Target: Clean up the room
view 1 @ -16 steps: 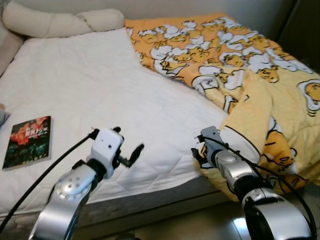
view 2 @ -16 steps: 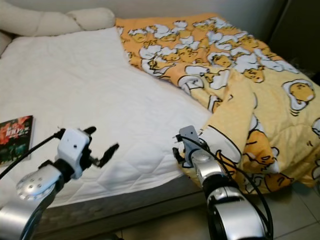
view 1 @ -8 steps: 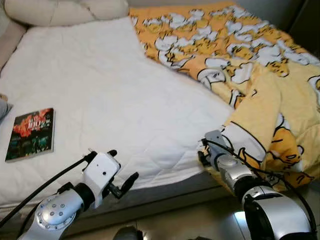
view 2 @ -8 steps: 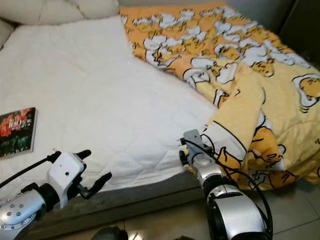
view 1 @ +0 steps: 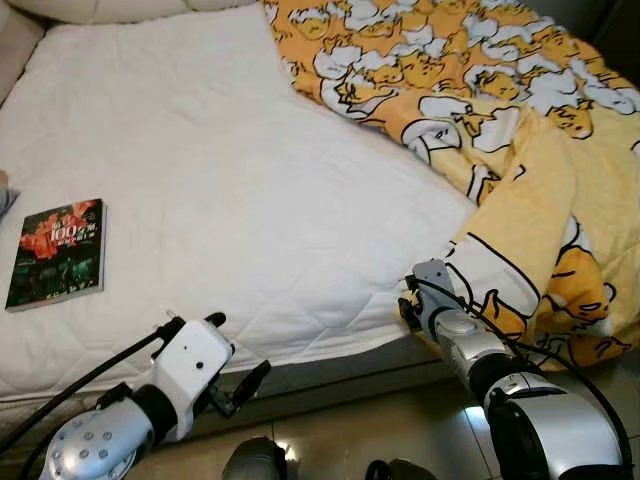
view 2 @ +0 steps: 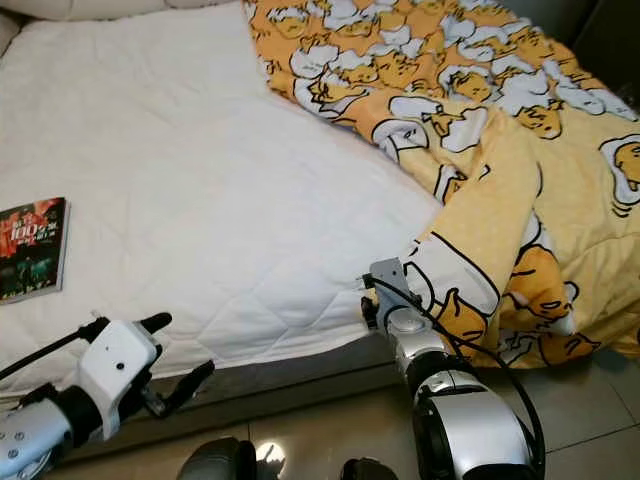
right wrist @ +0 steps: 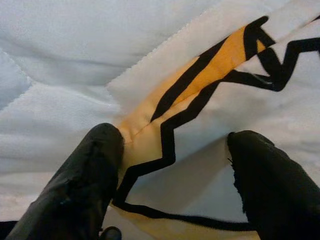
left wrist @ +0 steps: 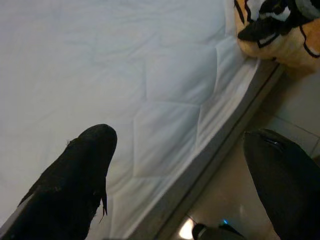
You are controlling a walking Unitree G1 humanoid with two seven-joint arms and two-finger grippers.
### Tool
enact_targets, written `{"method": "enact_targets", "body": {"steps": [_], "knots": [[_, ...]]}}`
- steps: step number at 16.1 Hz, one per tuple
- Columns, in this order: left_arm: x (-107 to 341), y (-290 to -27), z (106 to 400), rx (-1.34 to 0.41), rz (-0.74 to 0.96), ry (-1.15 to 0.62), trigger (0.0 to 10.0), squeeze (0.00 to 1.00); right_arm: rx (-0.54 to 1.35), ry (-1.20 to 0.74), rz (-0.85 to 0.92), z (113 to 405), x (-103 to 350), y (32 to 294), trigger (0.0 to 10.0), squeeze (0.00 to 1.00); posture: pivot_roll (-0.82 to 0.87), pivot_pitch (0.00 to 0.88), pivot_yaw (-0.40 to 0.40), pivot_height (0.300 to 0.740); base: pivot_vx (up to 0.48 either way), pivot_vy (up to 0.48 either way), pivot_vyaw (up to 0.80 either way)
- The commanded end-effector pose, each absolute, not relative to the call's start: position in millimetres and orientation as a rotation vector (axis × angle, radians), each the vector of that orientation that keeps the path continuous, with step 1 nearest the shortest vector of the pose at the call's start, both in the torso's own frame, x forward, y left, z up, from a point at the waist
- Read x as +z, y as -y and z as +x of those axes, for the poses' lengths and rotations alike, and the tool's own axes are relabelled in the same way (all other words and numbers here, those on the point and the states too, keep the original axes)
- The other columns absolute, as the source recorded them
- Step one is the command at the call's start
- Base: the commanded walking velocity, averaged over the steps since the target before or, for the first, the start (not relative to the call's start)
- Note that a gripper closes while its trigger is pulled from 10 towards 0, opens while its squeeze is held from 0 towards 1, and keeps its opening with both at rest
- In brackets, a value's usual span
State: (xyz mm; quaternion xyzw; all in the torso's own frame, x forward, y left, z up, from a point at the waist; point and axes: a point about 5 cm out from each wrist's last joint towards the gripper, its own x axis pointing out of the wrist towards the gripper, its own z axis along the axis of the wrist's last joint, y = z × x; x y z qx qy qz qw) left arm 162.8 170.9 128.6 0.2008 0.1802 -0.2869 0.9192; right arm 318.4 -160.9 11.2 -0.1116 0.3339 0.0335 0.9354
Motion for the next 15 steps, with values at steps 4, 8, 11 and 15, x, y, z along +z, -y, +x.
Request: {"method": "enact_targets", "body": {"steps": [4, 8, 11, 15], "knots": [[133.3, -172.6, 153.9, -0.578, 0.416, -0.387, 10.0, 0.58, 0.031, -0.696, -0.168, 317.0, 10.2, 169.0, 0.0, 0.00, 0.31, 0.182, 0.006, 0.740, 0.000, 0.000, 0.00], [133.6, -173.1, 152.8, -0.583, 0.416, -0.396, 10.0, 0.58, -0.009, -0.706, -0.125, 313.3, 7.0, 175.4, 0.0, 0.00, 0.31, 0.186, 0.013, 0.740, 0.000, 0.000, 0.00], [132.3, -171.5, 155.1, -0.588, 0.415, -0.397, 10.0, 0.58, -0.023, -0.707, -0.090, 311.1, 4.8, 176.4, 0.0, 0.00, 0.30, 0.173, 0.016, 0.740, 0.000, 0.000, 0.00], [129.7, -171.7, 161.4, -0.592, 0.420, -0.394, 10.0, 0.58, -0.036, -0.699, -0.081, 312.6, 6.8, 179.9, 0.0, 0.00, 0.30, 0.147, 0.016, 0.740, 0.000, 0.000, 0.00]]}}
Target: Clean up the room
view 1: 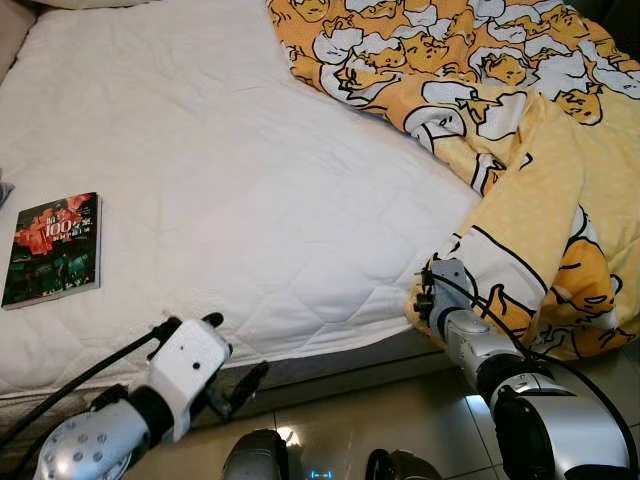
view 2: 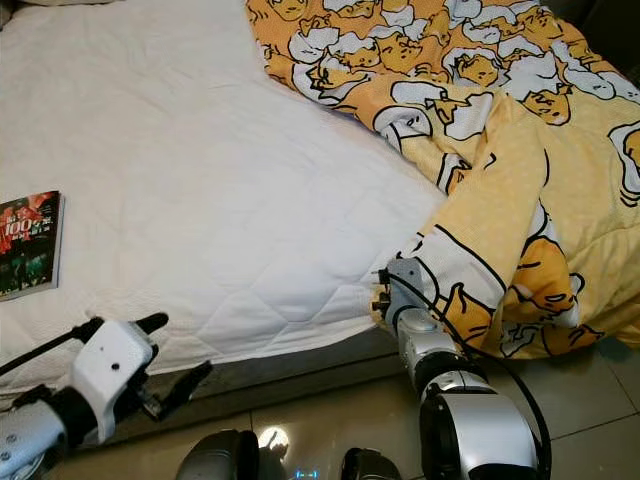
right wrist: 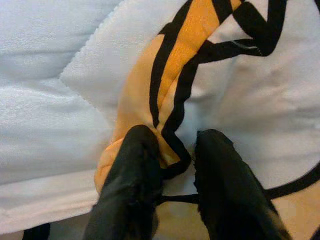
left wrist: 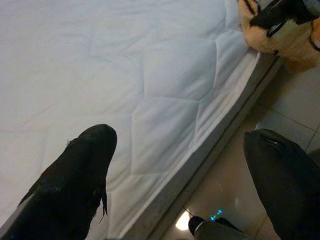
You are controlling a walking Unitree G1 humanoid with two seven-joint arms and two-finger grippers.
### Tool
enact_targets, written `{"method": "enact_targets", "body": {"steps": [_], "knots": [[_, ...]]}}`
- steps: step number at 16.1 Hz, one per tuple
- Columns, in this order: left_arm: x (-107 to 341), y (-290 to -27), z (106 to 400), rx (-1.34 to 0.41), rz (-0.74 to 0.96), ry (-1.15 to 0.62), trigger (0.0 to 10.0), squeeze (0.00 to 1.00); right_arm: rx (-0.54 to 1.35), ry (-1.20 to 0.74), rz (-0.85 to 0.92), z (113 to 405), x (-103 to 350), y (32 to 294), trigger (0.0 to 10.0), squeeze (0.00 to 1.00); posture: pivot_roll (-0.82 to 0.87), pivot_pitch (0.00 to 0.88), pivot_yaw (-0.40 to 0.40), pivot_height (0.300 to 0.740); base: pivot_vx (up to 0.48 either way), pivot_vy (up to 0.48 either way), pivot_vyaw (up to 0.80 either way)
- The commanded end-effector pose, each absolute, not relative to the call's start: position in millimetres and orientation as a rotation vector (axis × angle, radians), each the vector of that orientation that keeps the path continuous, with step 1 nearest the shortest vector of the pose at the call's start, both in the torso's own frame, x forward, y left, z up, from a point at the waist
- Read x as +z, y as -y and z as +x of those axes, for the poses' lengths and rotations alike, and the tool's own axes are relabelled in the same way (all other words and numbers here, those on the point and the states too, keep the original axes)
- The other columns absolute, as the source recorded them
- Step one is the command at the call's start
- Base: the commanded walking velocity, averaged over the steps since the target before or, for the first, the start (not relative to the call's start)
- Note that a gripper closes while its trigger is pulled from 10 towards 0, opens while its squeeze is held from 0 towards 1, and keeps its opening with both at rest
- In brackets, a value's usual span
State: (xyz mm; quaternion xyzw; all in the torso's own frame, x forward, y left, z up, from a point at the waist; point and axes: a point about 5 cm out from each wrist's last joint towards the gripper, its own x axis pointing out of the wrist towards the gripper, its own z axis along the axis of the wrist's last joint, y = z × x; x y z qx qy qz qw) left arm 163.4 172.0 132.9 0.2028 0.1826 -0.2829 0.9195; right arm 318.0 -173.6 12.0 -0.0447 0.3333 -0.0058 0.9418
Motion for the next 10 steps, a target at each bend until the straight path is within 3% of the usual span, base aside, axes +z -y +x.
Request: {"method": "enact_targets", "body": {"steps": [1, 6, 10], "knots": [[128.4, -172.3, 165.0, -0.591, 0.426, -0.391, 10.0, 0.58, -0.041, -0.692, -0.072, 313.7, 8.3, 181.8, 0.0, 0.00, 0.30, 0.119, 0.011, 0.740, 0.000, 0.000, 0.00], [113.8, -173.4, 188.5, -0.596, 0.437, -0.389, 10.0, 0.57, 0.031, -0.677, -0.046, 313.3, 9.3, 184.9, 0.0, 0.00, 0.23, 0.003, -0.002, 0.740, 0.000, 0.000, 0.00], [103.6, -173.0, 209.9, -0.595, 0.446, -0.375, 10.0, 0.57, 0.156, -0.709, -0.080, 302.8, 1.7, 192.1, 0.0, 0.00, 0.17, 0.000, -0.002, 0.740, 0.000, 0.000, 0.00]]}}
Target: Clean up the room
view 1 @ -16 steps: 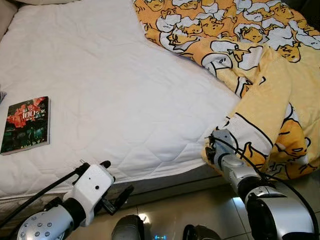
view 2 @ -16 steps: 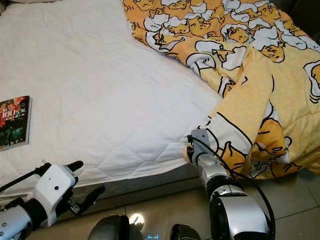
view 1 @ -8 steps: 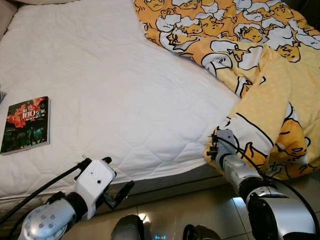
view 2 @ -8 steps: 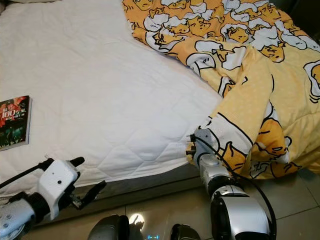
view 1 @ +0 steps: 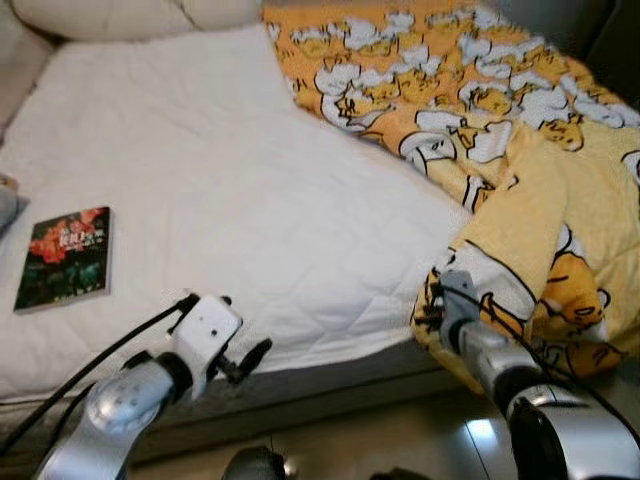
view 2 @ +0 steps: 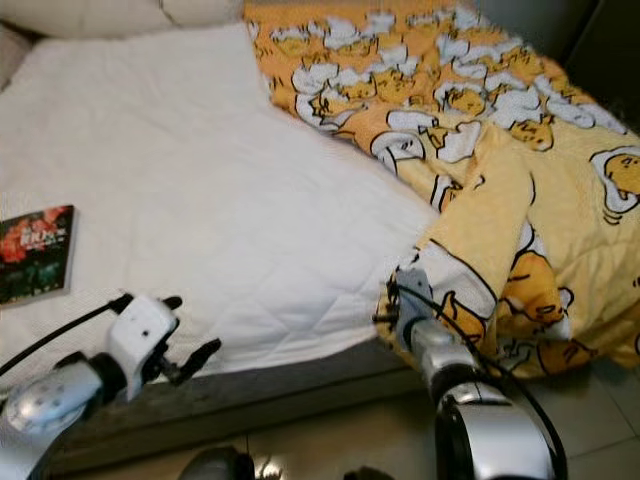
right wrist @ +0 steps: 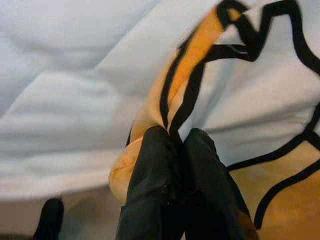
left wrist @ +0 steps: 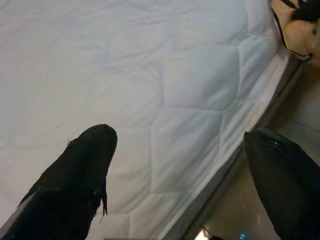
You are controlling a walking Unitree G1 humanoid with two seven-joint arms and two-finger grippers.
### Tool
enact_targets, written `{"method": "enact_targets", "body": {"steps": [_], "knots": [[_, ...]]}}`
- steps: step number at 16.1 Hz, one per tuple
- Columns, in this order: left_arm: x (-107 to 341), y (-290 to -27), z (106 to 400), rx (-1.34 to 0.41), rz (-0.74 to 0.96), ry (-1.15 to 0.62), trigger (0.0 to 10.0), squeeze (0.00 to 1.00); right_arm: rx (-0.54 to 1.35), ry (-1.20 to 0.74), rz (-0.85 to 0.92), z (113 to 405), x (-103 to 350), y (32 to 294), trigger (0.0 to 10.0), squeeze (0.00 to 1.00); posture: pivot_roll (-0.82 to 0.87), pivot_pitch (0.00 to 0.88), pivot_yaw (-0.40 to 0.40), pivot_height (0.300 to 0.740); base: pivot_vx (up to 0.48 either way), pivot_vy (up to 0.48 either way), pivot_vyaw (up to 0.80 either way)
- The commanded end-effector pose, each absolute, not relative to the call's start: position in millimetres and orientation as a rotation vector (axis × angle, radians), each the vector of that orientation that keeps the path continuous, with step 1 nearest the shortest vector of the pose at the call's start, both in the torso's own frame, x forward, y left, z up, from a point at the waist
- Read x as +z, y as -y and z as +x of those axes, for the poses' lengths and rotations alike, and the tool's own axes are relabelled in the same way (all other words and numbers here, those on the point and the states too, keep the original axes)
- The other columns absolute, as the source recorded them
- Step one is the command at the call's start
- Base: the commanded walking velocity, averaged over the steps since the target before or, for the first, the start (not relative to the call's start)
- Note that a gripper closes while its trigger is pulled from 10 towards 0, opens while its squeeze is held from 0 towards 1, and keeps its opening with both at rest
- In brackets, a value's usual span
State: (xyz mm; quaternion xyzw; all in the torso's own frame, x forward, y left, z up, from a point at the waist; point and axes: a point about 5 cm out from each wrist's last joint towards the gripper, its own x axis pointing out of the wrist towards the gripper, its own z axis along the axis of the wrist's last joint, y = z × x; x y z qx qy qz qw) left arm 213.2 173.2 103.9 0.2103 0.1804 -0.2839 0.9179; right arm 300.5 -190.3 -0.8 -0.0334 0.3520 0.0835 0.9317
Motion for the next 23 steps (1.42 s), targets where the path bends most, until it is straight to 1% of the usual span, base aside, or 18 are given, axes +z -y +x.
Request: {"method": "enact_targets", "body": {"steps": [1, 2, 4, 5, 7, 9, 10, 11, 12, 13, 14, 15, 16, 18, 19, 21, 23], "knots": [[102.1, -171.8, 214.7, -0.596, 0.448, -0.369, 10.0, 0.57, 0.217, -0.709, -0.086, 301.1, 1.1, 191.1, 0.0, 0.00, 0.17, 0.000, -0.001, 0.740, 0.000, 0.000, 0.00], [101.2, -170.4, 217.8, -0.599, 0.449, -0.364, 10.0, 0.58, 0.351, -0.696, -0.092, 298.8, 1.1, 184.4, 0.0, 0.00, 0.16, 0.000, 0.000, 0.740, 0.000, 0.000, 0.00], [98.0, -168.3, 221.0, -0.613, 0.452, -0.358, 10.0, 0.58, 0.712, -0.674, -0.107, 287.1, 1.5, 167.9, 0.0, 0.00, 0.15, 0.000, 0.006, 0.740, 0.000, 0.000, 0.00], [96.0, -166.2, 220.3, -0.629, 0.452, -0.360, 10.0, 0.57, 0.984, -0.662, -0.123, 272.2, 4.4, 162.7, 0.0, 0.00, 0.15, 0.000, 0.005, 0.740, 0.000, 0.000, 0.00], [93.8, -163.3, 218.0, -0.655, 0.453, -0.368, 10.0, 0.57, 1.273, -0.681, -0.130, 249.8, 11.9, 163.9, 0.0, 0.00, 0.14, 0.000, 0.002, 0.740, 0.000, 0.000, 0.00], [91.8, -162.2, 215.9, -0.668, 0.454, -0.376, 10.0, 0.58, 1.456, -0.750, -0.119, 231.7, 23.1, 174.0, 0.0, 0.00, 0.14, 0.000, 0.002, 0.740, 0.000, 0.000, 0.00], [90.1, -161.7, 215.1, -0.677, 0.457, -0.384, 10.0, 0.57, 1.557, -0.827, -0.151, 219.8, 26.3, 182.5, 0.0, 0.00, 0.14, 0.000, 0.004, 0.740, 0.000, 0.000, 0.00], [89.1, -161.0, 215.8, -0.681, 0.459, -0.385, 10.0, 0.57, 1.564, -0.881, -0.243, 217.4, 20.8, 190.9, 0.0, 0.00, 0.14, 0.000, 0.006, 0.740, 0.000, 0.000, 0.00], [88.6, -159.6, 217.2, -0.687, 0.460, -0.383, 10.0, 0.57, 1.542, -0.941, -0.392, 215.0, 10.7, 201.6, 0.0, 0.00, 0.14, 0.000, 0.007, 0.740, 0.000, 0.000, 0.00], [87.7, -156.9, 220.7, -0.695, 0.461, -0.378, 10.0, 0.57, 1.470, -1.010, -0.539, 211.7, 0.7, 211.0, 7.5, 0.00, 0.13, 0.000, 0.005, 0.740, 0.000, 0.000, 0.00], [87.6, -156.3, 221.6, -0.696, 0.462, -0.376, 10.0, 0.57, 1.447, -1.023, -0.558, 211.1, 0.2, 211.9, 7.5, 0.00, 0.13, 0.000, 0.004, 0.740, 0.000, 0.000, 0.00], [87.2, -153.7, 223.6, -0.696, 0.461, -0.371, 10.0, 0.57, 1.424, -1.066, -0.558, 206.0, -1.8, 214.4, 10.0, 0.50, 0.13, 0.000, 0.002, 0.740, 0.000, 0.000, 0.00], [86.7, -151.6, 224.9, -0.695, 0.460, -0.367, 10.0, 0.57, 1.417, -1.093, -0.550, 200.7, -3.6, 215.2, 10.0, 1.00, 0.13, 0.000, 0.001, 0.740, 0.000, 0.000, 0.00], [85.2, -149.2, 227.7, -0.695, 0.458, -0.361, 10.0, 0.57, 1.421, -1.115, -0.476, 191.2, -7.2, 212.8, 10.0, 1.00, 0.13, 0.000, 0.002, 0.740, 0.000, 0.000, 0.00], [84.4, -148.8, 229.3, -0.694, 0.458, -0.357, 10.0, 0.57, 1.419, -1.103, -0.472, 191.2, -7.7, 212.2, 10.0, 1.00, 0.11, 0.000, 0.008, 0.740, 0.000, 0.000, 0.00], [84.1, -148.3, 232.8, -0.683, 0.452, -0.347, 10.0, 0.57, 1.361, -1.042, -0.442, 197.5, -5.7, 209.1, 10.0, 1.00, 0.10, 0.000, 0.011, 0.740, 0.000, 0.000, 0.00], [83.2, -148.2, 236.0, -0.653, 0.435, -0.334, 10.0, 0.57, 1.241, -0.914, -0.373, 212.3, 8.8, 201.9, 10.0, 1.00, 0.09, 0.000, 0.008, 0.740, 0.000, 0.000, 0.00]]}}
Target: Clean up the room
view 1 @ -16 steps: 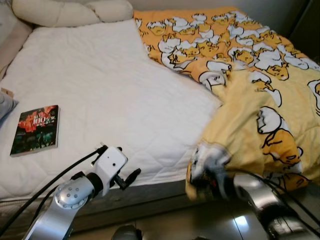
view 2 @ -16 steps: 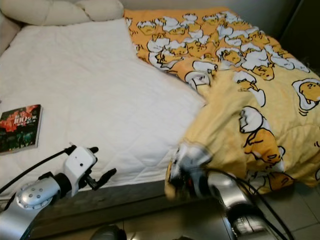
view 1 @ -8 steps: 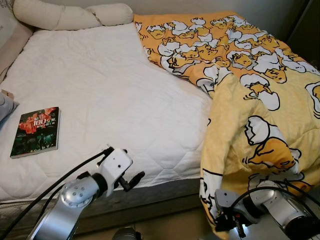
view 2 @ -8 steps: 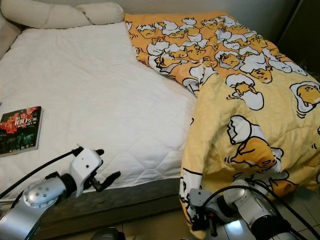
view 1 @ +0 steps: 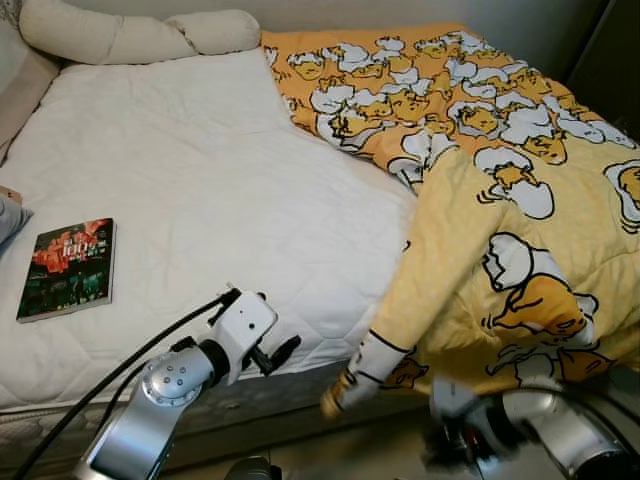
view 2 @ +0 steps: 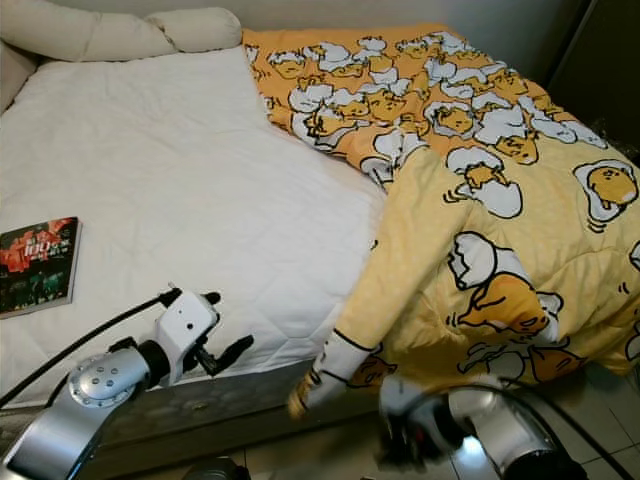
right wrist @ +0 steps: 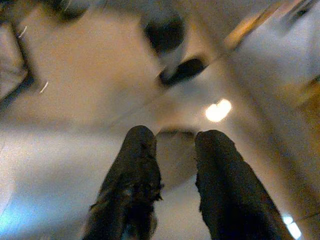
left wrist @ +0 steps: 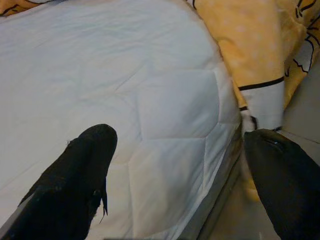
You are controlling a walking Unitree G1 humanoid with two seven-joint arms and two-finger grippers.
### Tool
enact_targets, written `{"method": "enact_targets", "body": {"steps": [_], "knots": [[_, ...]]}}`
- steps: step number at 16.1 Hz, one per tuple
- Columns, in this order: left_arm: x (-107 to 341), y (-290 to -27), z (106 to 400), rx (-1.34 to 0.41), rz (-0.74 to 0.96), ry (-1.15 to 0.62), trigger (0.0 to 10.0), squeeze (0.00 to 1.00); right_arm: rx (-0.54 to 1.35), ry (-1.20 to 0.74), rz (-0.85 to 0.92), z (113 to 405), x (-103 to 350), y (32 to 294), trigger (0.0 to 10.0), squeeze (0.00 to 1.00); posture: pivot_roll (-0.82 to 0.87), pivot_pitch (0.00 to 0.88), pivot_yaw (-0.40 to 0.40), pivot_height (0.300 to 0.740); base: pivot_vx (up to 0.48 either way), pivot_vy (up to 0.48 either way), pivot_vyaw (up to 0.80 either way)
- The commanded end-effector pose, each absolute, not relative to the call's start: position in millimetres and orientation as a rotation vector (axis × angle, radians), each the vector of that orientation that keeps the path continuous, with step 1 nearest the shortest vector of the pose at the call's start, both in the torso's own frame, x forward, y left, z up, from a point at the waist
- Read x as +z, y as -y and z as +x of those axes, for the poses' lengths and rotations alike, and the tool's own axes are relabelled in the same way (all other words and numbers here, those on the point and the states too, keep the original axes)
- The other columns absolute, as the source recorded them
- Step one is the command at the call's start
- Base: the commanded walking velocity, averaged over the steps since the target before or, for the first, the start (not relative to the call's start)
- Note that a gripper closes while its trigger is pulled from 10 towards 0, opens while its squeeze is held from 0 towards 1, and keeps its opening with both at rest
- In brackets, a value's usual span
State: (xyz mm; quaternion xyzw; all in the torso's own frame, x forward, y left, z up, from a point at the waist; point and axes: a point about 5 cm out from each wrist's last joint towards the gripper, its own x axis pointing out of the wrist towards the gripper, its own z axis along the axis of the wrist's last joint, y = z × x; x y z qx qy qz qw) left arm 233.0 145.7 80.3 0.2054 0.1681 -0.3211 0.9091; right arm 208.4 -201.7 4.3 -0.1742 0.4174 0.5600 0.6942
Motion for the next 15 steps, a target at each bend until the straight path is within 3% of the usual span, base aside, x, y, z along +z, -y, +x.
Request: {"method": "enact_targets", "body": {"steps": [1, 3, 5, 6, 9, 11, 15], "knots": [[83.1, -148.8, 237.6, -0.609, 0.421, -0.324, 10.0, 0.58, 1.148, -0.836, -0.396, 219.6, 15.6, 202.5, 10.0, 1.00, 0.09, 0.000, 0.002, 0.740, 0.000, 0.000, 0.00], [89.8, -150.7, 242.4, -0.496, 0.361, -0.253, 10.0, 0.57, 0.922, -0.694, -0.445, 236.0, 27.4, 205.6, 10.0, 1.00, 0.07, 0.000, 0.004, 0.740, 0.000, 0.000, 0.00], [97.9, -154.3, 244.8, -0.396, 0.306, -0.188, 10.0, 0.58, 0.658, -0.527, -0.389, 253.2, 44.1, 205.2, 10.0, 1.00, 0.06, 0.000, 0.010, 0.740, 0.000, 0.000, 0.00], [99.5, -158.1, 244.4, -0.324, 0.263, -0.178, 10.0, 0.58, 0.446, -0.410, -0.300, 260.2, 57.6, 201.9, 10.0, 1.00, 0.04, 0.000, 0.015, 0.740, 0.000, 0.000, 0.00], [101.1, -157.3, 243.6, -0.272, 0.229, -0.150, 10.0, 0.58, 0.086, -0.232, -0.035, 251.5, 70.9, 190.9, 10.0, 1.00, 0.04, 0.000, 0.015, 0.740, 0.000, 0.206, 0.00], [99.8, -155.6, 245.6, -0.247, 0.228, -0.138, 10.0, 0.57, -0.042, -0.223, 0.032, 246.2, 67.6, 184.8, 10.0, 1.00, 0.03, 0.000, 0.015, 0.740, 0.000, 0.386, 0.00], [100.7, -153.4, 251.9, -0.231, 0.227, -0.128, 10.0, 0.57, -0.094, -0.225, 0.006, 255.3, 72.4, 185.8, 10.0, 1.00, 0.03, 0.000, 0.004, 0.740, 0.000, 0.371, 0.00]]}}
